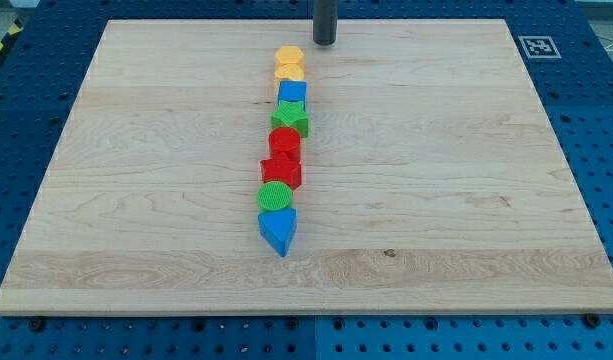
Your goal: Separate blue cube and green star
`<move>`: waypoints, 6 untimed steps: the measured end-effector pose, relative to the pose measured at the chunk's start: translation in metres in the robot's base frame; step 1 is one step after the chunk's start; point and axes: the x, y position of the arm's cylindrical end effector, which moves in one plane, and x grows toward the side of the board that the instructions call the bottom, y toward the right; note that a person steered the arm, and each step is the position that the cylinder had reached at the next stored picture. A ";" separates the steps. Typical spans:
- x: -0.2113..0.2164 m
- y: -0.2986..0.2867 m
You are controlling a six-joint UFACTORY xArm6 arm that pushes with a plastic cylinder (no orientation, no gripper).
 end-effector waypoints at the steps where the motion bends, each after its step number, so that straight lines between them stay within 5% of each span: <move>1: 0.022 0.019; 6: 0.132 0.025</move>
